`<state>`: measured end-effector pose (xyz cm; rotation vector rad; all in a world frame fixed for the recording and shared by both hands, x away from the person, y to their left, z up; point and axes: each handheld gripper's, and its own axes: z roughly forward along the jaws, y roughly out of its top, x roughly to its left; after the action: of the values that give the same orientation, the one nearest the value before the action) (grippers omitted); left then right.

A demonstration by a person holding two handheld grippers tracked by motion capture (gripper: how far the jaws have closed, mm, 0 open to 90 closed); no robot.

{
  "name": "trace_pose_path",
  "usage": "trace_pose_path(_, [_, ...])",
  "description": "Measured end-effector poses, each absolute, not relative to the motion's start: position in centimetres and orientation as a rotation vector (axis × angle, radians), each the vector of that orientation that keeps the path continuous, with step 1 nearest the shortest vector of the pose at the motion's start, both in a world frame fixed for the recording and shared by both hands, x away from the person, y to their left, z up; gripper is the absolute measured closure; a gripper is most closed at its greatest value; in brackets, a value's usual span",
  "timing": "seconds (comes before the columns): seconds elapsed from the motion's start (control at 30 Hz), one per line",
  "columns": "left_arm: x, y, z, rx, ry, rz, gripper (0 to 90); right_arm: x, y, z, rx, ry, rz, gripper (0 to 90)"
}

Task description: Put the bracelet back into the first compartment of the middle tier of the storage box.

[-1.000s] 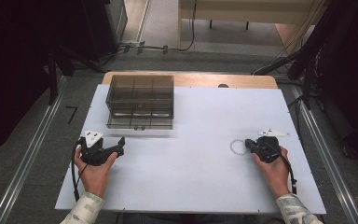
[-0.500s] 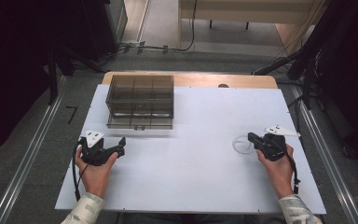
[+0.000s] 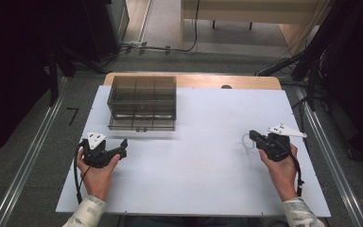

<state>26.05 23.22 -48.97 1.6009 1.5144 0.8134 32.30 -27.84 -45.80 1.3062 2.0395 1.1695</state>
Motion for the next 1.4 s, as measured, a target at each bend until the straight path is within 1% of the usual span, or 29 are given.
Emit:
trace_pose_path(0.53, [26.1,23.1,-49.0,1.61,1.508,0.811,11.3,32.3,-24.6,-45.3,1.228,2.087,1.223,85.1])
trace_pose_path(1.03, [26.0,23.0,-48.9,1.607,1.506,0.813,11.3,32.6,-19.4,-45.2,1.126,2.173,1.269,85.1])
trace_pose_path(1.4, [26.0,22.8,-48.9,1.611,1.493,0.809,11.4,32.8,-16.7,-45.4,1.083,2.222,1.284,85.1])
